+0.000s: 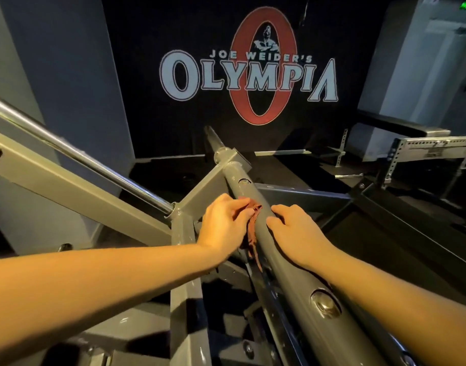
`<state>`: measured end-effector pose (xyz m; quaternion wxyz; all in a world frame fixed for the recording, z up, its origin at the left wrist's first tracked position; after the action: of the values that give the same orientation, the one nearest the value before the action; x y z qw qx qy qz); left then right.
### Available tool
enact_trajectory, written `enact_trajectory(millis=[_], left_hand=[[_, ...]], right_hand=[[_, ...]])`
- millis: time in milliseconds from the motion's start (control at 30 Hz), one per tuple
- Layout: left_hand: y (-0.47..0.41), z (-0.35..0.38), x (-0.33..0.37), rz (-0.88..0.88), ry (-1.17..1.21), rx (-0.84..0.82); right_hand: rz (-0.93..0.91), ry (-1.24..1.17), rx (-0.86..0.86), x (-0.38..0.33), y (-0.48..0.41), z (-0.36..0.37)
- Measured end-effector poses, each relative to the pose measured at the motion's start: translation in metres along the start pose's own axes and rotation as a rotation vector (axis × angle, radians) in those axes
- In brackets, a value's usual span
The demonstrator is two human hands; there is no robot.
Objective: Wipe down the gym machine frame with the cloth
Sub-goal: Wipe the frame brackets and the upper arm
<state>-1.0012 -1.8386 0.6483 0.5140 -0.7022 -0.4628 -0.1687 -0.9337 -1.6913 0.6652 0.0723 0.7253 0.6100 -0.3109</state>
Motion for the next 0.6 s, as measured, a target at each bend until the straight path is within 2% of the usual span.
enact_trajectory(millis=[100,200,267,500,567,600], left_hand=[[-0.033,0.009,-0.006,0.045,-0.056,0.003],[-0.081,0.021,-0.038,-0.175,-0.012,0.095],[-0.083,0.023,-0.047,-0.22,0.006,0.134],[-0.021,0.007,-0.001,0.146,-0.008,-0.04],[-0.043,0.013,-0.009,0.121,-0.037,0.004],[-0.059,0.021,-0.021,0.055,-0.048,0.041]], right_hand=[[-0.005,0.005,0.007,0.004,-0.005,0.004],[-0.006,0.0,0.009,0.006,-0.009,0.005],[-0.008,-0.017,0.0,0.005,-0.01,0.006],[-0.006,-0.031,-0.018,0.008,-0.01,0.007],[-0.008,-0.029,-0.028,0.006,-0.01,0.006],[-0.007,-0.034,-0.03,0.006,-0.011,0.005]])
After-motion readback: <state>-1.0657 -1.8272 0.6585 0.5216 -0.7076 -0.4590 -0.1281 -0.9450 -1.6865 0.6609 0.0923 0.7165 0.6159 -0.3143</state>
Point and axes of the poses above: each hand's wrist, its own y-axis away from the middle knuckle, its own z-axis out of the palm, x = y × z, the point moved 7 cm from there along -y, towards the middle knuckle, and after that the axes turned 9 degrees about x, right-handed, at the moved point
